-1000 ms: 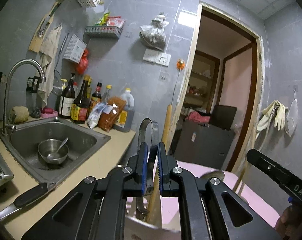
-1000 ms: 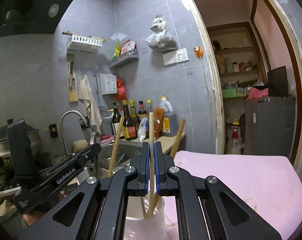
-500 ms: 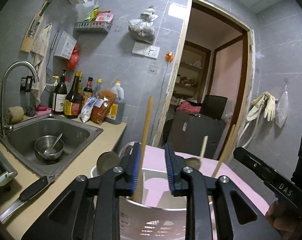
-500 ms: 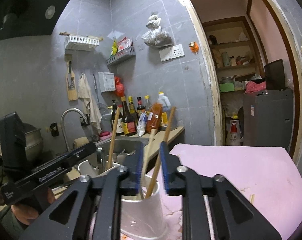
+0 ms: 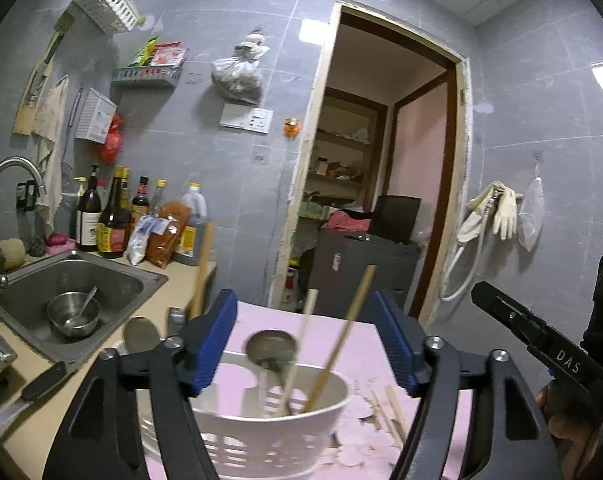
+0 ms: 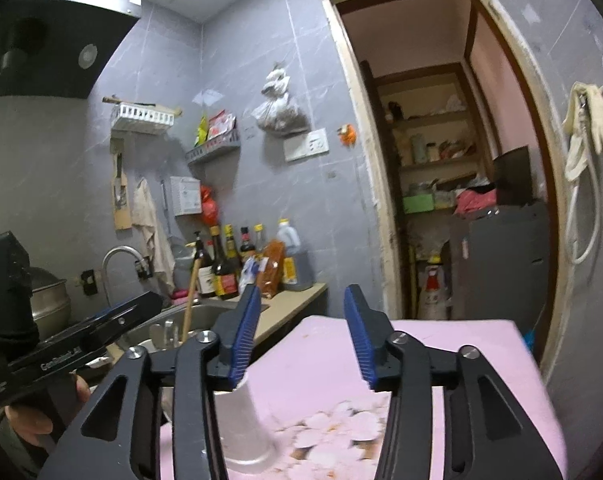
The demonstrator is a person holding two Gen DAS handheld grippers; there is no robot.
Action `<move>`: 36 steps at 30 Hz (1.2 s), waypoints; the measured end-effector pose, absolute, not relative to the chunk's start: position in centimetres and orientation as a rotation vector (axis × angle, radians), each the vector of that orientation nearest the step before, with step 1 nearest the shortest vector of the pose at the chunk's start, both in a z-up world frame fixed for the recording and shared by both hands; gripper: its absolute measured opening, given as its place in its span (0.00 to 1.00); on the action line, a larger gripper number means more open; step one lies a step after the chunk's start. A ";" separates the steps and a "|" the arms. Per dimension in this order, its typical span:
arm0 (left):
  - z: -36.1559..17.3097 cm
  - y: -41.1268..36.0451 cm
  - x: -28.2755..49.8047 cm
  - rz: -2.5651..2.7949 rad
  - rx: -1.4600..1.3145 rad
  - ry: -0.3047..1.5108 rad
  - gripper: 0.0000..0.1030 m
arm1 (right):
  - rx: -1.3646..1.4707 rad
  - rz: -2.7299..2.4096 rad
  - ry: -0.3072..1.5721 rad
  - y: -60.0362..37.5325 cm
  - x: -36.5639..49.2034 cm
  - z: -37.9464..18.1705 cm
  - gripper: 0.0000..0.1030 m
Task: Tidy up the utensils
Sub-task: 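Lower the spoon and chopstick into the white holder and open both tools, then move both tools back over the remaining chopsticks and fork on the table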
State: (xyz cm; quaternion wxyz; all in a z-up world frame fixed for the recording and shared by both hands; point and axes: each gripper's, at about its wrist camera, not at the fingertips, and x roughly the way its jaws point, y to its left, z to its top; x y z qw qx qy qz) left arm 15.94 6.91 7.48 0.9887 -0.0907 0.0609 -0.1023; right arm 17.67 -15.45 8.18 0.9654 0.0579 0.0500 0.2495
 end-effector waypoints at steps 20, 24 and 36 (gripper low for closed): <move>6.0 -0.3 15.0 -0.266 -0.151 0.170 0.96 | 0.078 0.389 0.091 -25.2 14.5 7.8 1.00; 4.7 -1.6 15.3 -0.274 -0.151 0.214 0.96 | 0.062 0.372 0.117 -26.0 14.6 6.8 1.00; 1.2 -4.6 17.4 -0.263 -0.068 0.388 0.96 | 0.035 0.365 0.264 -27.2 16.9 3.6 1.00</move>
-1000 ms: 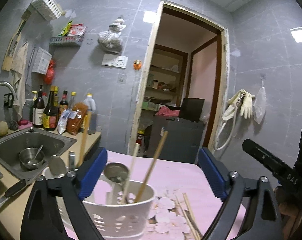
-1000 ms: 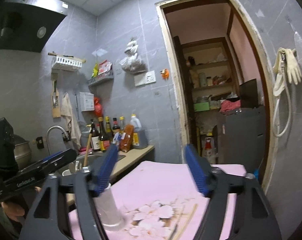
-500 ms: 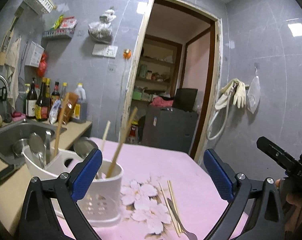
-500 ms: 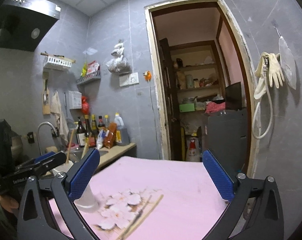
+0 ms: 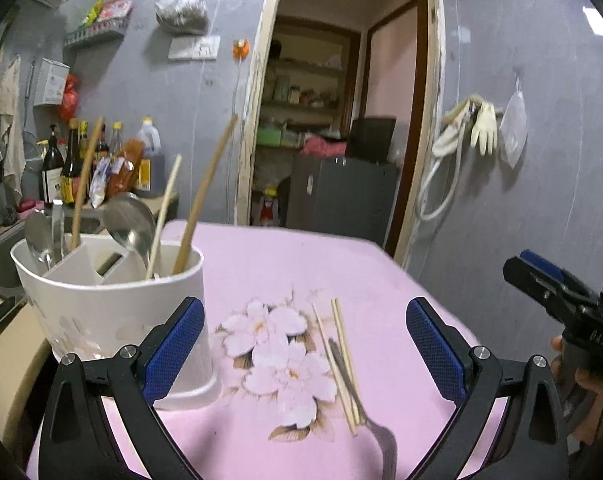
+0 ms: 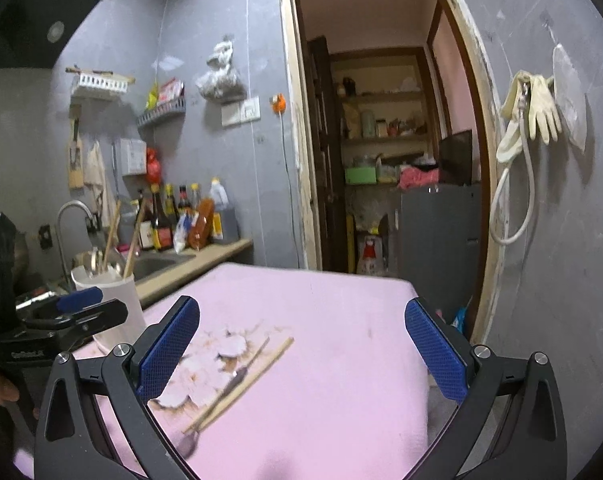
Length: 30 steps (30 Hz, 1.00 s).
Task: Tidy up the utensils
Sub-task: 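Move both tools back over the remaining chopsticks and fork on the table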
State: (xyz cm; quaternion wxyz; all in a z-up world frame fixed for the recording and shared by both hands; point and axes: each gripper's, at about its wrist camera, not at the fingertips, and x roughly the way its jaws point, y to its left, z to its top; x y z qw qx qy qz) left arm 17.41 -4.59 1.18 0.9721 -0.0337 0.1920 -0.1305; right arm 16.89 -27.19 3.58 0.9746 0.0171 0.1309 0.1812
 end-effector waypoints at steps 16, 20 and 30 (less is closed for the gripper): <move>-1.6 -7.5 21.3 -0.302 0.003 0.582 0.70 | 0.116 0.444 0.629 -27.7 24.0 -0.3 0.60; -2.2 -8.1 23.9 -0.321 0.002 0.672 0.49 | 0.136 0.480 0.713 -27.6 25.9 -1.4 0.42; -3.9 -9.1 30.3 -0.357 -0.047 0.850 0.25 | 0.132 0.509 0.862 -27.1 29.8 -3.4 0.24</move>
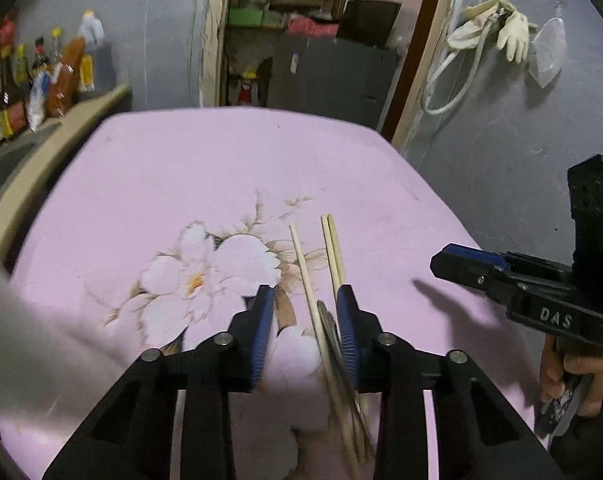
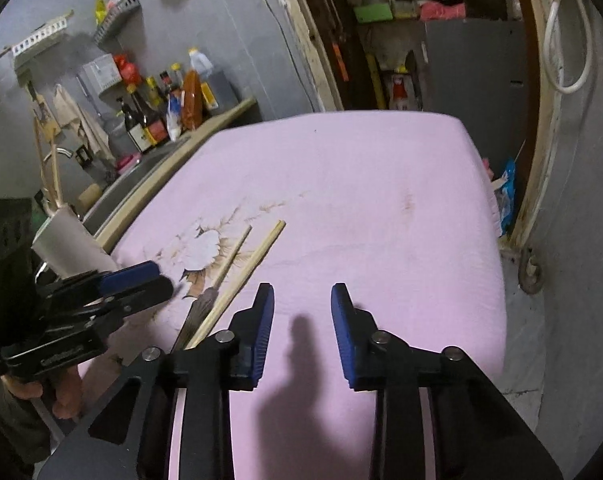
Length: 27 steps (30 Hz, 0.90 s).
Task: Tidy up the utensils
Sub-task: 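Move both tools back over the remaining chopsticks and fork on the table, then grasp a chopstick with the left tool while the right tool grasps another chopstick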
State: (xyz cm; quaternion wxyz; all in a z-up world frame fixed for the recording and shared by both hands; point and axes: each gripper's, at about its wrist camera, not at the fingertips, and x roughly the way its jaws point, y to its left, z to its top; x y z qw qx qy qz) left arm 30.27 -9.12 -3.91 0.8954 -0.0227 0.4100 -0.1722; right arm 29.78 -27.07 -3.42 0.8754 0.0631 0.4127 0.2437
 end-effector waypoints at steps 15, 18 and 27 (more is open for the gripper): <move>-5.4 -8.6 34.8 -0.285 -0.052 0.980 0.03 | 0.138 0.530 0.937 -25.6 33.2 -4.3 0.23; -5.5 -7.9 34.3 -0.275 -0.094 0.971 0.03 | 0.137 0.549 0.952 -24.8 33.5 -4.5 0.23; -5.0 -6.2 30.8 -0.246 -0.142 0.958 0.02 | 0.059 0.567 0.990 -21.5 33.6 -5.1 0.22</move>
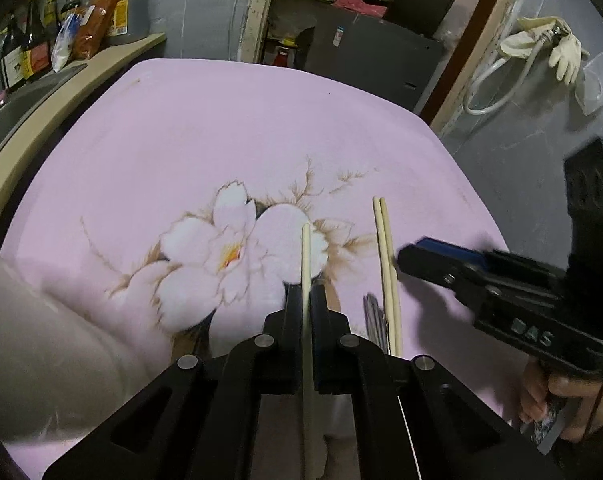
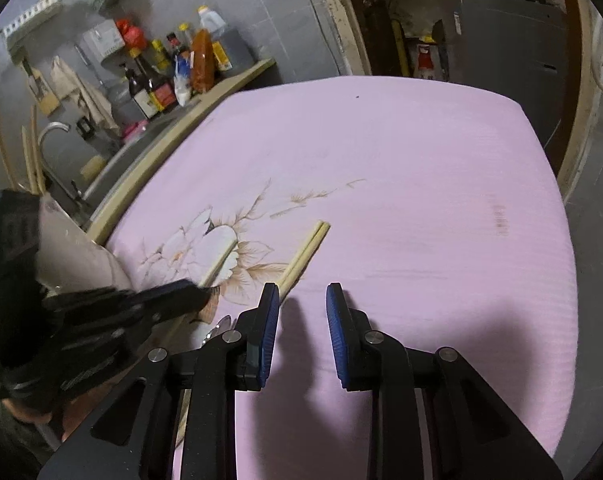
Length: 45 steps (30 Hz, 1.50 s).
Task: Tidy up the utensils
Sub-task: 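Grasp a chopstick with the left tool while the right tool grasps another chopstick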
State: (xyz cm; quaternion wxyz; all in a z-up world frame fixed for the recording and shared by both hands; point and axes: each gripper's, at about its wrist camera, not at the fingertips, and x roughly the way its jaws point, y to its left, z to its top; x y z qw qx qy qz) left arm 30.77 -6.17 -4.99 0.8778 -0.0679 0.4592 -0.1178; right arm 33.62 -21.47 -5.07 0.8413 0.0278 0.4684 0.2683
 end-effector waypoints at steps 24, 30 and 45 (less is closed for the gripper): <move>-5.0 -6.4 28.2 -0.251 -0.235 0.966 0.02 | 0.124 0.618 1.039 -22.2 31.3 -5.0 0.04; -4.5 -6.1 26.4 -0.254 -0.232 0.987 0.02 | 0.046 0.607 1.030 -23.1 28.4 -4.6 0.04; -4.1 -6.1 27.0 -0.304 -0.128 1.086 0.03 | -0.096 0.569 1.121 -20.7 28.6 -5.0 0.05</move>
